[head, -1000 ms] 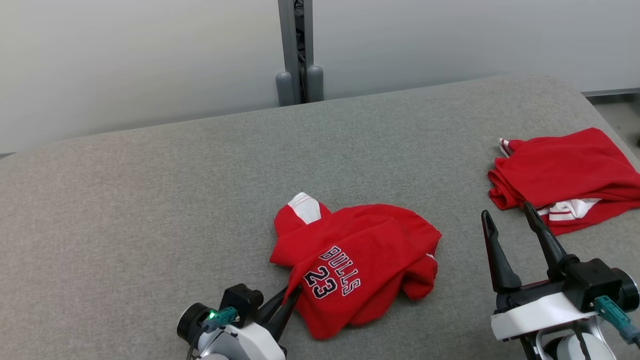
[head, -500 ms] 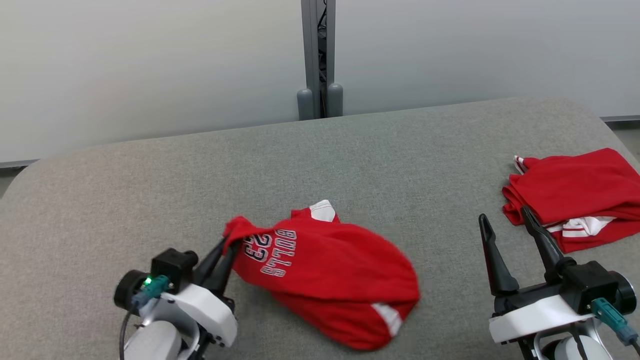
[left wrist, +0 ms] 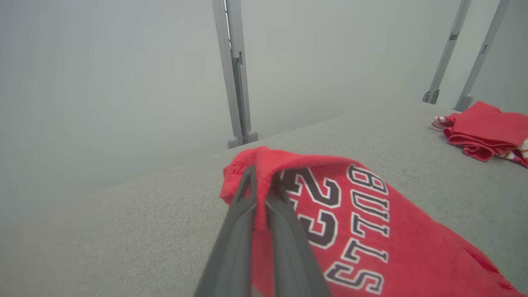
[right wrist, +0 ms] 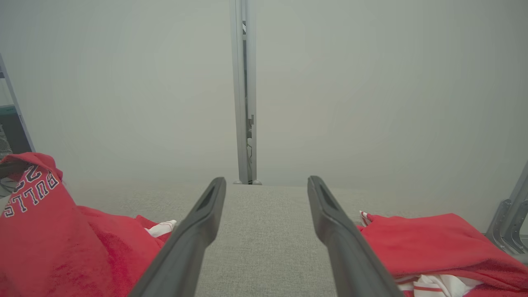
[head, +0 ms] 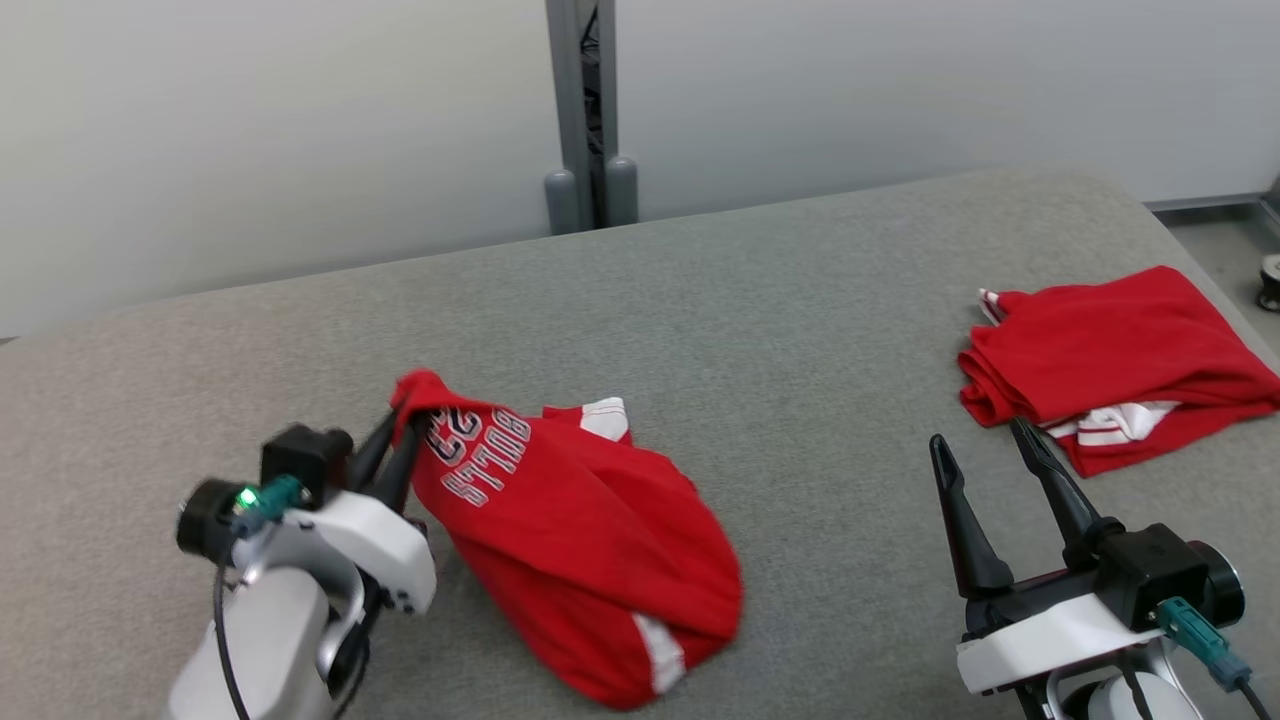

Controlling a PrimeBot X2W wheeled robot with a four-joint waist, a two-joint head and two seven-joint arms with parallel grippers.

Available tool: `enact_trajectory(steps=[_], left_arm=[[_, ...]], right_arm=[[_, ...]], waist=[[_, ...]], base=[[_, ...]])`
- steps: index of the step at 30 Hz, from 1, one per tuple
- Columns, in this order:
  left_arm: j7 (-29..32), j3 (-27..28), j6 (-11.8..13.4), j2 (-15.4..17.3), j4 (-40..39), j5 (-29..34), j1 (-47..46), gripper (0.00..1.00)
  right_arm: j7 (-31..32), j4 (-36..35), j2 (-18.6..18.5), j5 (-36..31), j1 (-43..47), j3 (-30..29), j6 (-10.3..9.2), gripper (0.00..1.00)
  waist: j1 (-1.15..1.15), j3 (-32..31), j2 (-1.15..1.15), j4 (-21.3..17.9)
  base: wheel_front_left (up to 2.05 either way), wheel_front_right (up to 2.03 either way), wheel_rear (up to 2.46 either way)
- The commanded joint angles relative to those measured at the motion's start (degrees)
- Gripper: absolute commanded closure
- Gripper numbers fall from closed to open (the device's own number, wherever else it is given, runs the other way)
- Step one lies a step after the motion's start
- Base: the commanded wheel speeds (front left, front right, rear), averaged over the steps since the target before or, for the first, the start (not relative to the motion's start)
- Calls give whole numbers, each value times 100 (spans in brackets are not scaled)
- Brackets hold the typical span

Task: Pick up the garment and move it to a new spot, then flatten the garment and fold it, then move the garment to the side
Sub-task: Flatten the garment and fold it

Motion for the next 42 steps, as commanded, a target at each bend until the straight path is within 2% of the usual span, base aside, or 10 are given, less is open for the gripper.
enact_trajectory(steps=[1,10,14,16,21,27,35,36,37,42], left_arm=[[-24,118,104,60,42,-24,-280,100],[-27,1186,726,427,-614,80,-1088,100],[-27,1431,859,509,-996,264,-1231,100],[-26,1442,799,465,-1234,389,-1266,100],[-27,886,424,100,-1327,738,-1120,100],[-28,-99,63,-593,-639,1107,-887,100],[-28,-1287,-153,-876,-65,1053,-559,100],[-28,-1458,-165,-880,-86,964,-533,56],[-27,-1608,-137,-875,-103,883,-537,0],[-28,-2171,29,-871,-193,498,-680,0]], right_arm=[[0,3,-14,30,-52,17,-1,0],[0,-22,-5,37,-109,-41,-1,0],[0,-39,-4,41,-118,-89,-1,0],[0,-29,-2,40,-102,-118,-1,0],[0,-7,1,36,-117,-87,-1,0],[0,-36,-3,113,-254,17,-1,0],[0,-40,-2,168,-368,32,-1,0],[-1,-31,-3,172,-376,31,-1,0],[0,-23,-2,178,-394,33,-1,0],[0,-4,-3,221,-415,29,-1,0]], waist=[[0,71,0,-159],[0,130,0,-463],[0,140,0,-476],[0,145,0,-463],[0,185,0,-424],[0,352,0,-473],[0,594,0,-673],[0,608,0,-689],[0,619,0,-702],[0,621,0,-710]], base=[[0,0,0],[0,0,0],[0,0,0],[0,0,0],[0,0,0],[0,0,0],[0,0,0],[0,0,0],[0,0,0],[0,0,0]])
